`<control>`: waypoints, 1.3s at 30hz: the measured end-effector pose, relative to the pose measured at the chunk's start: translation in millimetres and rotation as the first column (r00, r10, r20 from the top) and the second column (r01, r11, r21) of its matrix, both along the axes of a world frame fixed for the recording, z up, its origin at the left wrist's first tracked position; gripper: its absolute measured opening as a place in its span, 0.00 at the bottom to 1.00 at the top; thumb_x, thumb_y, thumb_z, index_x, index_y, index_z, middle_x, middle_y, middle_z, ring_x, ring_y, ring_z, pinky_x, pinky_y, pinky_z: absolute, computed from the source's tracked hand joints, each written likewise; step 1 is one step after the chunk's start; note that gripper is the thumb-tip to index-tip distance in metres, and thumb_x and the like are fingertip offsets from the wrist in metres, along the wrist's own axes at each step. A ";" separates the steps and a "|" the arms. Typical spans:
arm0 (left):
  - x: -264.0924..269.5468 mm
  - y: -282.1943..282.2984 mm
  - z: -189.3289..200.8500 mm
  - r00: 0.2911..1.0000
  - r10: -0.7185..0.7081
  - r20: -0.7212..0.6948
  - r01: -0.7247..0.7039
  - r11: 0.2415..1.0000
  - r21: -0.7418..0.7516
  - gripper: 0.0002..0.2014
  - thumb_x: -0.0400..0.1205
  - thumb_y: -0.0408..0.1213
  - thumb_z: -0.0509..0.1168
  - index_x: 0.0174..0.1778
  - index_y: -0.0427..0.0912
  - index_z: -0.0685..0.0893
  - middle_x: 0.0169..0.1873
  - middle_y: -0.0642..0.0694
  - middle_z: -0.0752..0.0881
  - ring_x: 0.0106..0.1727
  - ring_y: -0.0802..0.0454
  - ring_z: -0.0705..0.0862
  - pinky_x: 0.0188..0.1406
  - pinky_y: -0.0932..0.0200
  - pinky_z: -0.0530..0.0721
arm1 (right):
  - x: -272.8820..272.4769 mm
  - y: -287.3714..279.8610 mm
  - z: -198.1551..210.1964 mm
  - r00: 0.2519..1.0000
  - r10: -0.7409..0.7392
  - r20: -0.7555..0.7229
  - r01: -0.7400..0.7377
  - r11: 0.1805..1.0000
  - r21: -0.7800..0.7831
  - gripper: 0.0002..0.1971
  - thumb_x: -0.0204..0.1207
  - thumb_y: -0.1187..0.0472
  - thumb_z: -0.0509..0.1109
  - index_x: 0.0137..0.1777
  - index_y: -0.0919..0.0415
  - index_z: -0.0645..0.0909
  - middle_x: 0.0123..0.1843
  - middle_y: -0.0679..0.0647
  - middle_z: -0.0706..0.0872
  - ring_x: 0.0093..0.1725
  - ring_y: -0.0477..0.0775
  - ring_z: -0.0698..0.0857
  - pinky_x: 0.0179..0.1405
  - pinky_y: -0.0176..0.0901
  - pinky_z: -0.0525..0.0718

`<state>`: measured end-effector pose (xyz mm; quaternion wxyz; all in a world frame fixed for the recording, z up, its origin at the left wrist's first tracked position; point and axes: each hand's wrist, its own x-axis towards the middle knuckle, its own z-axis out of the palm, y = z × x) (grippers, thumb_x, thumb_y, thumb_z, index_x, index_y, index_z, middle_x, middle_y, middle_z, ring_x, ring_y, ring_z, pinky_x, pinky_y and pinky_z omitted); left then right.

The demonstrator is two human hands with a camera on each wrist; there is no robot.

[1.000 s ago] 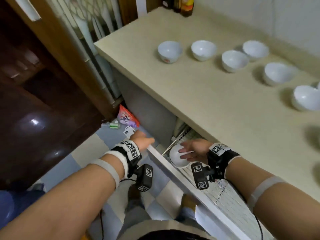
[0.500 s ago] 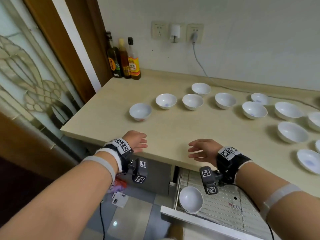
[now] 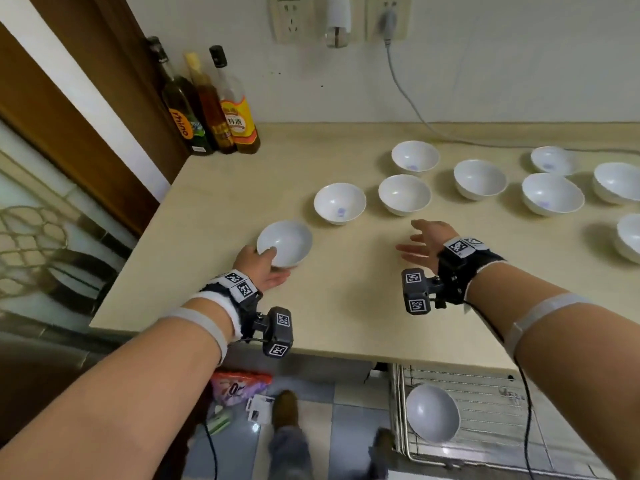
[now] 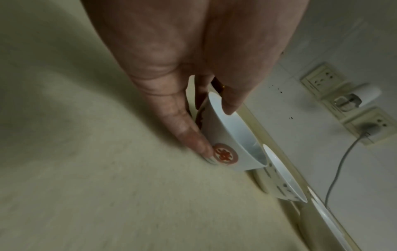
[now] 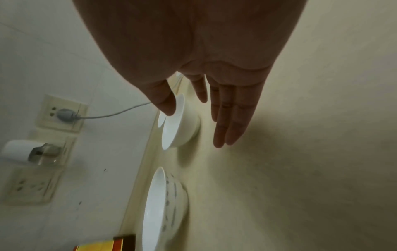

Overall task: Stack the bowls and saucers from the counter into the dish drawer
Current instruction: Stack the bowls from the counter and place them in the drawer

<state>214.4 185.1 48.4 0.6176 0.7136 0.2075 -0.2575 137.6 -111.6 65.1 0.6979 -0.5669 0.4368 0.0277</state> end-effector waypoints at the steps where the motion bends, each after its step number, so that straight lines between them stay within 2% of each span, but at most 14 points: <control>1: 11.1 2.9 -6.2 0.999 -0.031 0.013 0.030 0.999 0.012 0.23 0.86 0.30 0.60 0.78 0.41 0.67 0.69 0.29 0.78 0.39 0.35 0.90 0.36 0.48 0.92 | 11.4 -0.8 0.8 0.999 -0.047 -0.001 0.047 0.999 -0.011 0.13 0.82 0.60 0.66 0.61 0.68 0.72 0.60 0.62 0.80 0.52 0.67 0.91 0.56 0.64 0.89; 4: 38.2 13.7 -12.5 0.986 -0.164 0.013 0.164 0.986 0.035 0.23 0.83 0.23 0.58 0.73 0.44 0.71 0.68 0.27 0.78 0.41 0.29 0.91 0.32 0.47 0.92 | 45.5 -8.4 -8.7 0.984 -0.177 -0.011 0.177 0.983 -0.046 0.16 0.81 0.58 0.67 0.65 0.62 0.71 0.55 0.63 0.83 0.46 0.65 0.93 0.47 0.62 0.92; 6: 56.4 22.4 -6.7 0.961 -0.274 -0.016 0.275 0.961 0.029 0.22 0.82 0.22 0.59 0.72 0.41 0.73 0.67 0.27 0.78 0.43 0.27 0.90 0.30 0.48 0.92 | 68.7 -20.8 -24.8 0.973 -0.222 -0.058 0.215 0.971 -0.108 0.26 0.74 0.53 0.72 0.68 0.63 0.70 0.55 0.66 0.89 0.44 0.67 0.94 0.44 0.65 0.91; 8: 71.3 31.8 3.4 0.918 -0.396 -0.027 0.396 0.918 0.012 0.19 0.83 0.22 0.60 0.71 0.37 0.75 0.65 0.25 0.77 0.43 0.27 0.89 0.25 0.52 0.90 | 75.2 -12.1 -18.3 0.972 -0.165 -0.165 0.123 0.963 -0.241 0.35 0.67 0.47 0.75 0.72 0.60 0.72 0.63 0.66 0.88 0.49 0.63 0.90 0.49 0.56 0.89; 10: 85.4 35.7 15.6 0.845 -0.535 0.000 0.535 0.845 0.023 0.17 0.84 0.23 0.61 0.69 0.35 0.76 0.63 0.24 0.80 0.40 0.30 0.89 0.27 0.52 0.91 | 71.9 6.2 0.4 0.982 -0.128 -0.139 0.077 0.943 -0.323 0.28 0.76 0.53 0.73 0.73 0.65 0.73 0.64 0.65 0.82 0.51 0.61 0.80 0.46 0.45 0.81; 12: 99.7 32.3 27.5 0.782 -0.621 0.051 0.621 0.784 0.025 0.16 0.84 0.25 0.62 0.69 0.36 0.78 0.62 0.25 0.82 0.37 0.32 0.91 0.31 0.52 0.92 | 66.5 17.3 2.7 0.978 -0.156 -0.136 0.110 0.949 -0.296 0.25 0.82 0.60 0.67 0.76 0.68 0.70 0.65 0.63 0.78 0.51 0.61 0.76 0.38 0.37 0.81; 14: 113.8 18.9 37.1 0.761 -0.641 0.099 0.645 0.765 -0.007 0.17 0.85 0.27 0.64 0.70 0.38 0.78 0.61 0.27 0.83 0.36 0.34 0.91 0.32 0.53 0.92 | 63.9 23.5 0.9 0.978 -0.203 -0.044 0.186 0.953 -0.240 0.23 0.84 0.68 0.61 0.79 0.67 0.66 0.74 0.62 0.75 0.51 0.59 0.81 0.25 0.31 0.85; 17: 130.6 -13.7 45.3 0.761 -0.627 0.163 0.642 0.765 -0.057 0.20 0.84 0.28 0.66 0.73 0.40 0.78 0.59 0.30 0.84 0.38 0.34 0.92 0.31 0.55 0.92 | 56.2 25.3 8.4 0.910 -0.411 -0.061 0.396 0.902 -0.171 0.23 0.78 0.76 0.60 0.73 0.62 0.71 0.72 0.64 0.77 0.44 0.65 0.87 0.30 0.47 0.92; 21: 142.6 -50.3 46.0 0.771 -0.615 0.166 0.634 0.765 -0.111 0.21 0.85 0.28 0.65 0.76 0.37 0.77 0.64 0.32 0.82 0.51 0.30 0.90 0.32 0.50 0.93 | 31.1 27.0 29.8 0.883 -0.469 -0.016 0.456 0.867 -0.201 0.26 0.75 0.78 0.64 0.74 0.64 0.72 0.69 0.64 0.79 0.45 0.65 0.86 0.21 0.40 0.88; 28: 151.4 -89.9 37.3 0.769 -0.627 0.125 0.635 0.771 -0.044 0.20 0.83 0.24 0.64 0.73 0.34 0.80 0.72 0.29 0.78 0.60 0.22 0.85 0.26 0.48 0.92 | 13.7 5.9 35.9 0.786 -0.618 0.023 0.616 0.780 -0.109 0.25 0.77 0.79 0.59 0.74 0.65 0.73 0.71 0.71 0.78 0.50 0.75 0.90 0.31 0.54 0.94; 31: 150.0 -98.7 35.6 0.765 -0.636 0.103 0.641 0.767 -0.021 0.20 0.84 0.21 0.62 0.73 0.33 0.80 0.70 0.29 0.79 0.63 0.21 0.83 0.29 0.43 0.89 | 23.8 -8.1 35.6 0.803 -0.596 0.005 0.592 0.795 -0.129 0.24 0.78 0.77 0.60 0.74 0.64 0.73 0.66 0.71 0.82 0.47 0.74 0.91 0.43 0.57 0.93; 35: 161.1 -105.2 22.6 0.747 -0.659 0.090 0.659 0.751 0.038 0.18 0.83 0.22 0.62 0.70 0.30 0.81 0.64 0.30 0.82 0.59 0.24 0.85 0.36 0.33 0.90 | 52.4 -28.6 34.7 0.854 -0.518 -0.045 0.496 0.837 -0.233 0.25 0.72 0.74 0.68 0.71 0.63 0.76 0.58 0.68 0.87 0.55 0.75 0.89 0.56 0.64 0.90; 37: 169.7 -110.4 14.1 0.737 -0.670 0.093 0.663 0.743 0.097 0.18 0.82 0.23 0.63 0.68 0.32 0.83 0.63 0.32 0.84 0.58 0.26 0.86 0.45 0.29 0.90 | 70.5 -42.7 33.9 0.892 -0.449 -0.056 0.416 0.862 -0.290 0.25 0.71 0.70 0.71 0.70 0.64 0.76 0.56 0.68 0.89 0.56 0.72 0.90 0.60 0.62 0.89; 39: 177.5 -114.1 10.4 0.728 -0.677 0.109 0.662 0.735 0.145 0.18 0.80 0.24 0.65 0.67 0.36 0.85 0.64 0.36 0.84 0.57 0.28 0.86 0.44 0.35 0.92 | 91.4 -57.6 32.7 0.915 -0.404 -0.015 0.386 0.882 -0.269 0.24 0.75 0.68 0.70 0.72 0.66 0.75 0.60 0.67 0.88 0.58 0.69 0.89 0.57 0.57 0.90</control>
